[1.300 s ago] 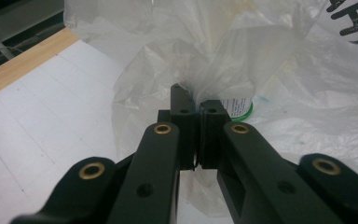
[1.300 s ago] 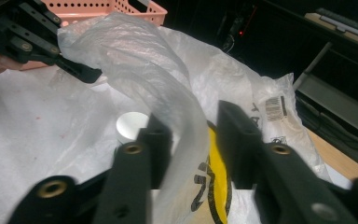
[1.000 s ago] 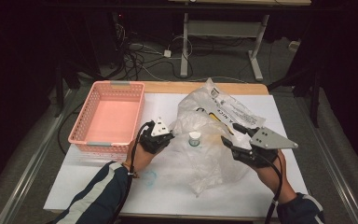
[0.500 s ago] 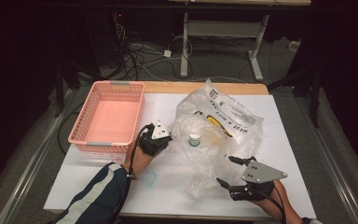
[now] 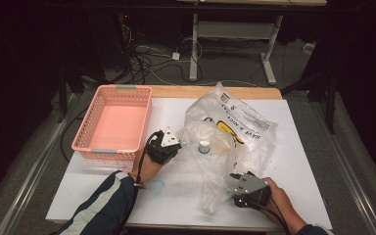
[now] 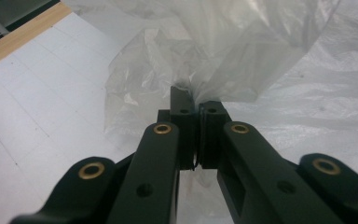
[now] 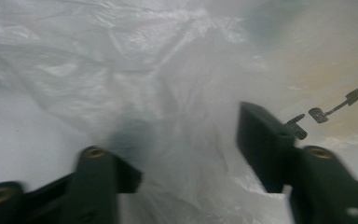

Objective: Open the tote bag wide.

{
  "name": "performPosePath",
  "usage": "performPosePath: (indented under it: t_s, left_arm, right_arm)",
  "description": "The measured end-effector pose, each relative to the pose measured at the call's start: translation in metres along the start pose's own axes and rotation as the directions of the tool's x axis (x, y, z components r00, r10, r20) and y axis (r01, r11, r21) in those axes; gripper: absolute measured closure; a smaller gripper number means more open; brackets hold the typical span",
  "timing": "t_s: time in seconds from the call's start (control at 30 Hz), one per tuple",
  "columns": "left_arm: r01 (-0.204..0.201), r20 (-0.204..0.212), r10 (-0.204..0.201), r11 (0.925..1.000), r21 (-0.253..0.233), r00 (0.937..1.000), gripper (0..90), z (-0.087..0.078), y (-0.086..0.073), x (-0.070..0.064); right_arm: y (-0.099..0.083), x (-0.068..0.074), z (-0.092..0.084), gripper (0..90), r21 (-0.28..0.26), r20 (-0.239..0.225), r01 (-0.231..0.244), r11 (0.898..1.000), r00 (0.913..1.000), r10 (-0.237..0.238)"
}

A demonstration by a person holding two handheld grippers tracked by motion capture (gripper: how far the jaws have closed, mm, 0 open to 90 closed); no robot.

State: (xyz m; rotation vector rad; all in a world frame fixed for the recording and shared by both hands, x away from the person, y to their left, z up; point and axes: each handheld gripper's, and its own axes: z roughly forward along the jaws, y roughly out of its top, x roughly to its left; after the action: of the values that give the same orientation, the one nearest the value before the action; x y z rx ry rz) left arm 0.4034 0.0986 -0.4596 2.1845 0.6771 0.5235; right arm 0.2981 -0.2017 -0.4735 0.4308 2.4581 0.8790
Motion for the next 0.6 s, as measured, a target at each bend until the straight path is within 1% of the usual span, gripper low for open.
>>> performPosePath:
  t_s: [0.07, 0.1, 0.2, 0.23, 0.37, 0.47, 0.6]
  left_arm:
    - [-0.002, 0.000, 0.002, 1.0000, -0.001, 1.0000, 85.7, 0.000, 0.000, -0.001]
    - [-0.002, -0.001, 0.002, 1.0000, -0.003, 1.0000, 85.7, 0.000, 0.000, 0.000]
    - [-0.004, -0.002, 0.004, 1.0000, -0.005, 1.0000, 85.7, -0.001, 0.000, 0.000]
    - [-0.003, -0.002, 0.003, 1.0000, -0.007, 1.0000, 85.7, -0.002, 0.000, 0.000]
    - [-0.004, -0.006, 0.004, 0.9998, -0.018, 1.0000, 85.7, -0.005, 0.001, 0.001]
    - [-0.003, -0.010, 0.003, 0.9995, -0.031, 0.9999, 85.8, -0.009, 0.002, 0.002]
    - [0.002, -0.012, -0.003, 0.9988, -0.049, 0.9999, 85.8, -0.013, 0.004, 0.004]
  right_arm:
    - [0.001, -0.003, 0.001, 67.7, -0.004, -0.005, -0.015, 1.000, 0.9999, 0.015]
    - [0.001, -0.004, 0.001, 72.2, -0.011, -0.005, -0.022, 1.000, 0.9997, 0.022]
    - [0.004, -0.006, -0.004, 83.3, -0.041, 0.007, -0.024, 0.999, 0.9997, 0.024]
    - [0.005, -0.007, -0.006, 85.7, -0.053, 0.014, -0.025, 0.998, 0.9996, 0.025]
    - [0.007, -0.010, -0.018, 89.0, -0.104, 0.044, -0.034, 0.994, 0.9983, 0.038]
    - [0.009, -0.015, -0.025, 89.5, -0.141, 0.066, -0.053, 0.989, 0.9958, 0.063]
    - [0.011, -0.019, -0.033, 89.7, -0.176, 0.089, -0.059, 0.983, 0.9932, 0.076]
